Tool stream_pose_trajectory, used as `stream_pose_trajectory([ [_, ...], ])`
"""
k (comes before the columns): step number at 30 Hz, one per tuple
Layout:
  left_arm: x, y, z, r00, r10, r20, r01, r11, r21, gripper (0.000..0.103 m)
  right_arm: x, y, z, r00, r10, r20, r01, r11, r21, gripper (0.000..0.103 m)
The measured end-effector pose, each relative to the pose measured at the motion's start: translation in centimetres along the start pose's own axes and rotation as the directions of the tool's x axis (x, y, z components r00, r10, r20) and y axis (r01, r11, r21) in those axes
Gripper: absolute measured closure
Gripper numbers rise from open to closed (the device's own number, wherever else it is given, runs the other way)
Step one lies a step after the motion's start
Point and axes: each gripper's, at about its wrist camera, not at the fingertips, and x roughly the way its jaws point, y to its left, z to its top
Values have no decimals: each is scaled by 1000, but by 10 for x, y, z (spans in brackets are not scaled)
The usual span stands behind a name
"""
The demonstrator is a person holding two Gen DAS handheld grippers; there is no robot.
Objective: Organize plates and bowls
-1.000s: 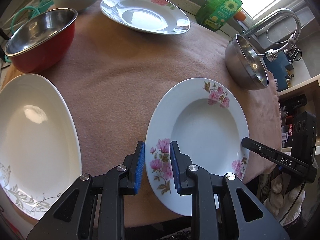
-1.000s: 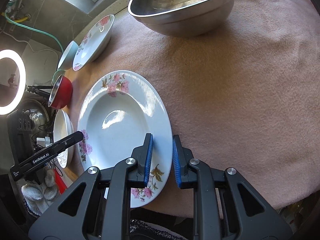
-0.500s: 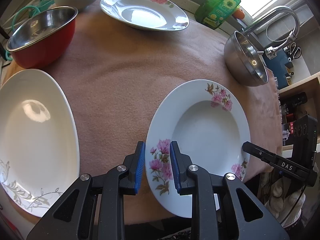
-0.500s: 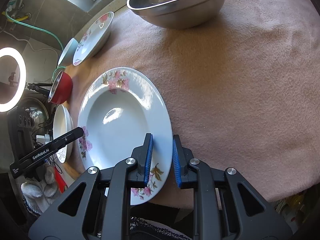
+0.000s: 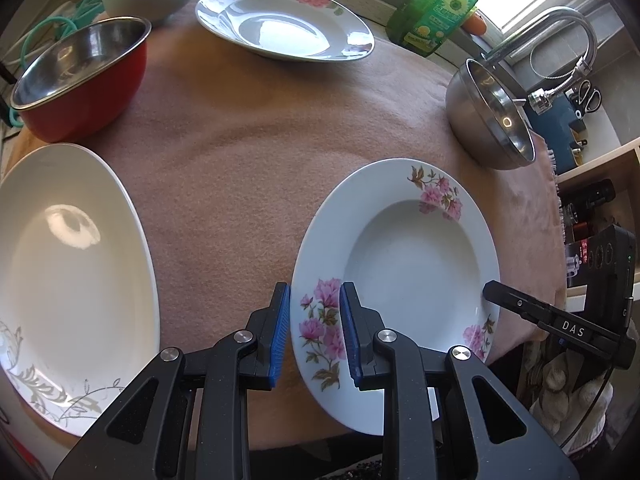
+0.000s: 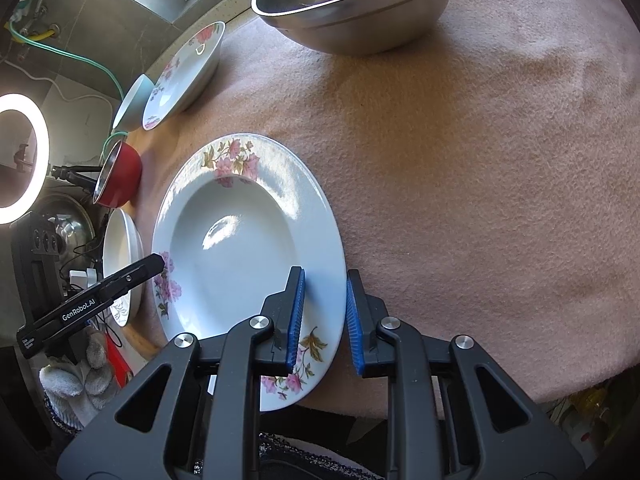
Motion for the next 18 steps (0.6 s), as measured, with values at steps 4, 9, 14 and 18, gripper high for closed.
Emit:
stream_pose_trajectory([
  [4, 0, 0, 0, 1000, -1, -2, 1, 1000, 3, 80, 0, 0, 0, 1000, -1, 1, 1, 1000, 1, 82],
  [9, 1, 1, 1, 1000, -4, -3, 4, 1000, 4, 80, 0, 1, 0, 1000, -4, 1, 4, 1000, 2, 81],
  [14, -1, 2, 2, 1000, -7, 0, 7, 1000, 4, 80, 1, 3, 0, 1000, -18, 0, 18, 1000, -7, 80],
  [18, -8, 6, 4, 1000, 1, 22, -1, 1000, -2, 80, -7, 4, 3, 998, -49, 25, 49, 999, -22, 77],
])
